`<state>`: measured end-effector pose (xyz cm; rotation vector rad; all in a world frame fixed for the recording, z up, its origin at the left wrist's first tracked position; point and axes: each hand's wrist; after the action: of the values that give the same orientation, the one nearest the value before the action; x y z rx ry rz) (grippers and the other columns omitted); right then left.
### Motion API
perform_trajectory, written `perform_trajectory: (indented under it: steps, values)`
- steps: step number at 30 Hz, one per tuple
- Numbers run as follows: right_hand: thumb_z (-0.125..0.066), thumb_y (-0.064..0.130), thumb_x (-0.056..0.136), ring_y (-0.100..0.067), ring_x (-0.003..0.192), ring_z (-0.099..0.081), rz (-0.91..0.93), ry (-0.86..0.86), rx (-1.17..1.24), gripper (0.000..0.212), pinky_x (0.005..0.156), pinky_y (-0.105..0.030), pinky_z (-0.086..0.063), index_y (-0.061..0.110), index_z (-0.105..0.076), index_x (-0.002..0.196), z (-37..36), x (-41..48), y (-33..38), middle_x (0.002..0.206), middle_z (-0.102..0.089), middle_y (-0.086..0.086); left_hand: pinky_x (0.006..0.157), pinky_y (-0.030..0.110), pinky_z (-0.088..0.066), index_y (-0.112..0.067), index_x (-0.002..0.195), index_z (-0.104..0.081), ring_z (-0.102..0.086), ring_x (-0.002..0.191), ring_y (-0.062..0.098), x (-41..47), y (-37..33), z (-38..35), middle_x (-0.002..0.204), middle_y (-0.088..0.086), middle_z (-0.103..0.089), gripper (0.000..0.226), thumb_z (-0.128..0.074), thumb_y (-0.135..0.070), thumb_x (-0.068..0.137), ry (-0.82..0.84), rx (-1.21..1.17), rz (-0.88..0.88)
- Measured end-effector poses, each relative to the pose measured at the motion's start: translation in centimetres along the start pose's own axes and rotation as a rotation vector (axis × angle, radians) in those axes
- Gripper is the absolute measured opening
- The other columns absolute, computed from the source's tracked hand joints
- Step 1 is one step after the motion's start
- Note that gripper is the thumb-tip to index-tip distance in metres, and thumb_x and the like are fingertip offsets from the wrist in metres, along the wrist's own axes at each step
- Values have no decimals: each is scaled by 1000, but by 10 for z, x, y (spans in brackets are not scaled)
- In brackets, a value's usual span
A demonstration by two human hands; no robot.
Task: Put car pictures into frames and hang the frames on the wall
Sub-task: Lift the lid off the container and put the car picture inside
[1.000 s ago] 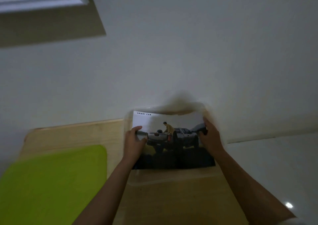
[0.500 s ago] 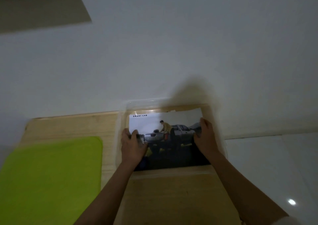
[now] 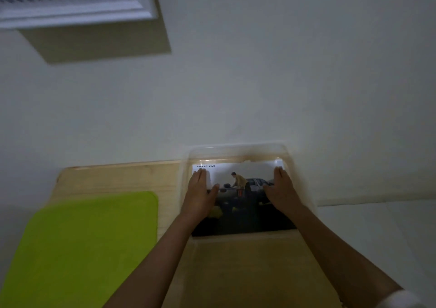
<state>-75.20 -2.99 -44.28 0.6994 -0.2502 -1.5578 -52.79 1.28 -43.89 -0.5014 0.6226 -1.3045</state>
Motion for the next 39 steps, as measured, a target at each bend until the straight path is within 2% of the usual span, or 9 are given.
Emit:
perform_trajectory:
  steps: [3,8,14,18,21,24,29,36,39]
  values:
    - [-46,29,95,-30,140,-22,91,-5,-65,62,114,-37,-22,0,-19,143,-1,-7,49,152,-21,-16,114,30,-13,-5,144,-23,-17,142,22,1,8,41,153,11,-21,60,-44,-34,96,-58,4,-42]
    - [-37,32,98,-23,144,-11,241,20,-147,62,116,-32,-11,4,-11,147,-39,-40,137,157,-11,-10,115,30,-14,-5,142,-29,-18,141,22,-28,74,121,151,13,-24,58,-43,-36,96,-152,12,-30]
    - [-39,30,97,-25,142,-20,365,9,-215,59,115,-34,-17,1,-19,145,-145,-100,211,153,-21,-14,114,36,-19,-1,140,-31,-22,139,29,-93,220,200,149,20,-26,60,-45,-38,95,-171,214,132]
    - [-59,23,80,-44,116,-54,358,74,-212,60,95,-50,-45,-11,-46,127,-214,-131,218,125,-53,-32,113,42,-22,1,140,-31,-24,137,35,-144,302,228,147,24,-28,67,-44,-46,93,-158,308,271]
    - [-62,26,86,-44,130,-38,239,47,-205,68,103,-51,-39,-6,-33,138,-244,-151,217,140,-36,-32,112,42,-22,-6,145,-21,-19,140,33,-175,340,233,152,19,-18,72,-44,-48,92,-87,295,366]
    - [-46,41,93,-34,140,-18,103,51,-209,73,109,-44,-30,5,-13,146,-254,-168,219,153,-15,-20,112,42,-24,-7,147,-11,-17,141,32,-188,354,232,154,17,-12,76,-42,-49,92,-4,223,394]
    - [-46,39,93,-38,138,-15,48,22,-157,70,110,-45,-24,1,-17,145,-261,-172,224,151,-16,-25,109,46,-26,1,144,-14,-21,137,37,-190,352,222,149,25,-18,82,-56,-41,88,-57,129,366]
    - [-64,25,85,-48,124,-32,32,-32,-154,66,101,-49,-33,-8,-35,134,-261,-162,241,135,-33,-36,107,47,-28,0,142,-26,-27,133,38,-184,349,232,146,23,-29,85,-68,-41,80,-164,75,431]
    - [-83,12,61,-56,93,-54,112,-28,-126,67,78,-57,-48,-17,-53,113,-261,-152,247,104,-53,-42,106,46,-30,-2,140,-33,-29,133,37,-181,339,244,145,21,-31,82,-71,-38,77,-271,58,446]
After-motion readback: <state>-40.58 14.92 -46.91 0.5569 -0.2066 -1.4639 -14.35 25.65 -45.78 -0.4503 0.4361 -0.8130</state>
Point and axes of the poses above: each hand's wrist, its own x-axis towards the middle knuckle, its own z-axis out of the back of the hand, y = z × x
